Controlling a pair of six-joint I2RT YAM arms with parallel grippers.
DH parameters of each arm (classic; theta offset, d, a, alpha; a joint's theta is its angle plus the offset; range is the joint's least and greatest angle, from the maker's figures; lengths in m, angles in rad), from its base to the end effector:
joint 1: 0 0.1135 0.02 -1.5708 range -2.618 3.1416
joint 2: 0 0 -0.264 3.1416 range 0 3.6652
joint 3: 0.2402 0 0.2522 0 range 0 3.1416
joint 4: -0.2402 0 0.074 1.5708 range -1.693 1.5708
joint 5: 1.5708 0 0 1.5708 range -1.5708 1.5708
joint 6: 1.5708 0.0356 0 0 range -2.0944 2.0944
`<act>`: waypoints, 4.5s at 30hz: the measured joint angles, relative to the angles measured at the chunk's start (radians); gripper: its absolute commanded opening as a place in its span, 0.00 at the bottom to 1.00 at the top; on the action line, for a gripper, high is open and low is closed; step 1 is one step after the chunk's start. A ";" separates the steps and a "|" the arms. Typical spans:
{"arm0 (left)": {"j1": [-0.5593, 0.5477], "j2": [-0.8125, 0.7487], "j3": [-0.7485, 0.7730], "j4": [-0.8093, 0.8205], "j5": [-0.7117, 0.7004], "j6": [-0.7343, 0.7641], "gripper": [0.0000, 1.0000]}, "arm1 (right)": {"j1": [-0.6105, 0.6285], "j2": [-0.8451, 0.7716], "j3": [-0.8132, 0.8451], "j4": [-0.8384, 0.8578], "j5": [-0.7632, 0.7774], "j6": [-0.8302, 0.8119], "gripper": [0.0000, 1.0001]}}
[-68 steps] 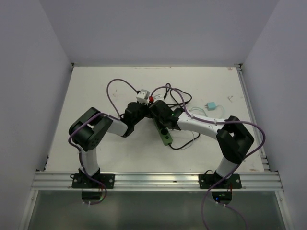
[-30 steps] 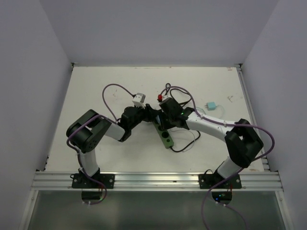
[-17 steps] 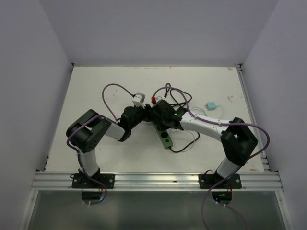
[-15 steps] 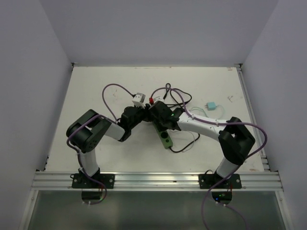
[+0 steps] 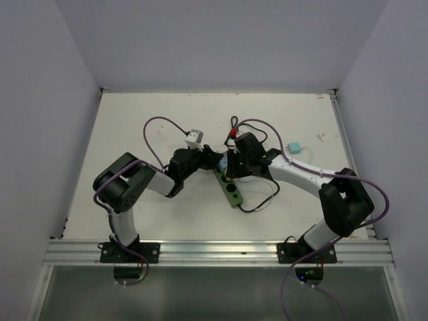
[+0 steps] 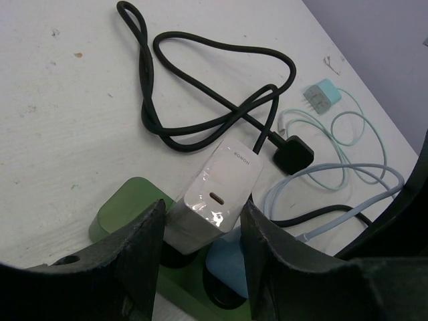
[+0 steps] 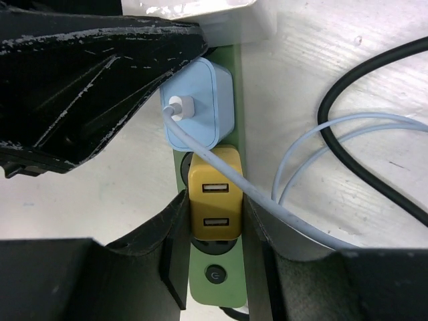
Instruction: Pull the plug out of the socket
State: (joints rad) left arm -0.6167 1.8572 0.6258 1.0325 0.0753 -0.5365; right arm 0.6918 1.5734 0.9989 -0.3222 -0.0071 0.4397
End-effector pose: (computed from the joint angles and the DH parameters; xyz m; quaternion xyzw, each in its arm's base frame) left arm 0.2759 -0.1989 0.1341 0.0548 0.7717 -0.3695 0.5147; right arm 0.2519 0.2090 0.2091 -0.1198 0.9361 0.1801 0.2774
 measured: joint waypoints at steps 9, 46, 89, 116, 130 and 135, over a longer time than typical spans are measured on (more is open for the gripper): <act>0.000 0.001 -0.002 0.000 0.004 0.002 0.41 | 0.035 0.003 0.041 -0.052 0.033 -0.010 0.00; 0.002 0.002 -0.002 0.000 0.019 0.005 0.48 | -0.511 -0.660 -0.190 -0.236 0.040 -0.032 0.00; 0.004 0.002 -0.002 -0.001 0.029 0.006 0.51 | -0.968 -0.365 -0.460 0.034 -0.134 0.145 0.67; 0.019 -0.171 -0.013 -0.279 -0.002 0.076 0.73 | -0.656 -0.686 -0.289 -0.113 -0.079 0.061 0.61; 0.018 -0.330 -0.073 -0.440 -0.069 0.140 0.66 | -0.153 -0.567 -0.214 -0.042 0.151 -0.024 0.49; 0.019 -0.223 -0.064 -0.456 -0.068 0.146 0.67 | 0.007 -0.459 -0.084 -0.036 0.259 -0.058 0.64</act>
State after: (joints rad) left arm -0.5976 1.6344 0.5621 0.5766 0.0078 -0.3901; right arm 0.6987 1.1149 0.9154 -0.3580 0.2516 0.3813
